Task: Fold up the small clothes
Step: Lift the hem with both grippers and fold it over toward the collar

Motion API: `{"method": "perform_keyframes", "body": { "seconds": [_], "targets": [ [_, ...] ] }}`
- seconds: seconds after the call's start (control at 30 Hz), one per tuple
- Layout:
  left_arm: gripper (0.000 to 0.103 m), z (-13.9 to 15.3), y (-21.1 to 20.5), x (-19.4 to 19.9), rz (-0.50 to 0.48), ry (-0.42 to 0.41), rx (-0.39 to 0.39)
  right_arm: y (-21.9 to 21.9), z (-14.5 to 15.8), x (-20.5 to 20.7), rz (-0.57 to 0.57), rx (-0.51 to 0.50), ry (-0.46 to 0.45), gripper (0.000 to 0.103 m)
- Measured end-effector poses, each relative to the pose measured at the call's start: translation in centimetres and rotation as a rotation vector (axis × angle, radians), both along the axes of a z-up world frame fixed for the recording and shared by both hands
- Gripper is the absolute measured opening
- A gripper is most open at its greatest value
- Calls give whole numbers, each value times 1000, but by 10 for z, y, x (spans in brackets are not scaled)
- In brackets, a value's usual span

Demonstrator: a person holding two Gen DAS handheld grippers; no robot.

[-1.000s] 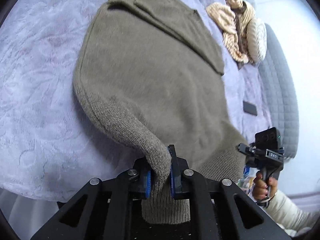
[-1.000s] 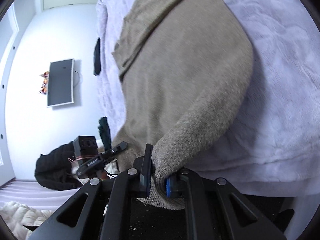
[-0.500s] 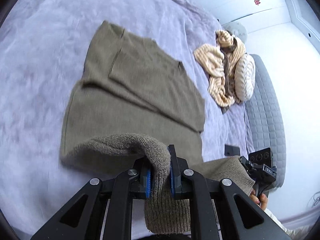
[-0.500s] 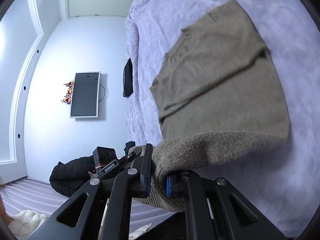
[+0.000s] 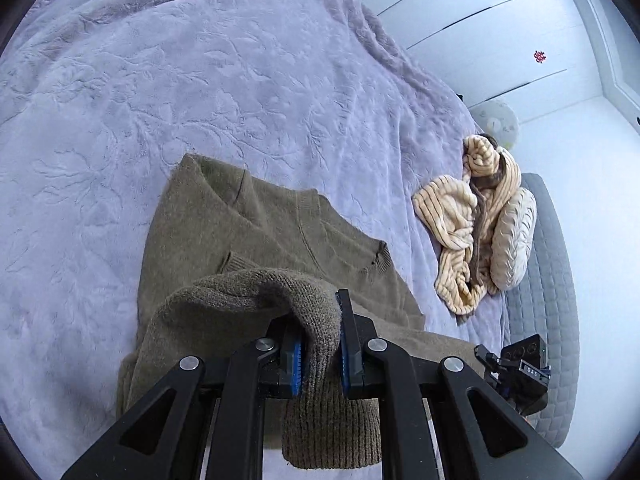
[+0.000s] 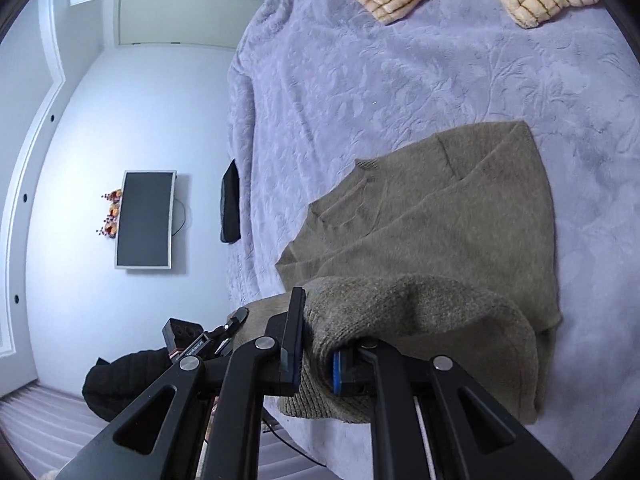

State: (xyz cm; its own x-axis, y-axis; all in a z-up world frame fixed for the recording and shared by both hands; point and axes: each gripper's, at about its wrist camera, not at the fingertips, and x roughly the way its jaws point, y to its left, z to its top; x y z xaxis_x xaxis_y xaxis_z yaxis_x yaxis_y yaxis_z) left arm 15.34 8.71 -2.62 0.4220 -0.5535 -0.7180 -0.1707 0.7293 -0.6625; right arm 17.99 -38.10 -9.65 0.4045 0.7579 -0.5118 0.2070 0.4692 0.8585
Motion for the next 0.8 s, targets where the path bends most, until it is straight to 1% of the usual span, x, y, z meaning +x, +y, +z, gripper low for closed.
{"method": "perform_keyframes", "body": {
  "seconds": [0.07,0.17,0.27,0.37,0.4,0.5,0.53,0.57,0.6,0.63,0.67,0.7,0.73,0.77,0.8],
  "targets": [
    [15,-16,0,13,6,26,7,-8,-22,16,-17,-9,50,11],
    [15,-43,-7,27,-14,76,59,-11,-50,31,-4,-49,102,11],
    [15,-69,-8,32,-25,120,97,-10,-74,41,6,-70,141,11],
    [15,-88,-5,36,2,156,99,-12,-94,49,3,-84,177,12],
    [15,-92,-4,37,8,167,88,-12,-100,53,9,-97,192,12],
    [15,-95,-2,39,20,193,64,-14,-109,57,14,-89,229,14],
    [15,-92,-3,39,10,198,62,-16,-109,57,11,-82,234,16],
    [15,-88,-3,39,-7,198,67,-16,-106,56,16,-81,228,23],
    [15,-82,-4,37,-29,194,74,-17,-102,54,25,-83,221,34],
    [16,-77,-4,34,-48,189,78,-18,-98,51,36,-81,211,41],
    [21,-71,-4,30,-68,185,83,-19,-94,46,45,-72,201,52],
    [32,-65,-4,25,-79,178,90,-19,-89,40,51,-66,195,55],
    [47,-60,-3,20,-87,171,101,-19,-86,35,62,-62,191,55],
    [53,-56,-2,14,-95,164,105,-19,-85,30,71,-60,191,55],
    [56,-54,-3,9,-104,161,105,-18,-84,23,83,-52,191,55]
  ]
}}
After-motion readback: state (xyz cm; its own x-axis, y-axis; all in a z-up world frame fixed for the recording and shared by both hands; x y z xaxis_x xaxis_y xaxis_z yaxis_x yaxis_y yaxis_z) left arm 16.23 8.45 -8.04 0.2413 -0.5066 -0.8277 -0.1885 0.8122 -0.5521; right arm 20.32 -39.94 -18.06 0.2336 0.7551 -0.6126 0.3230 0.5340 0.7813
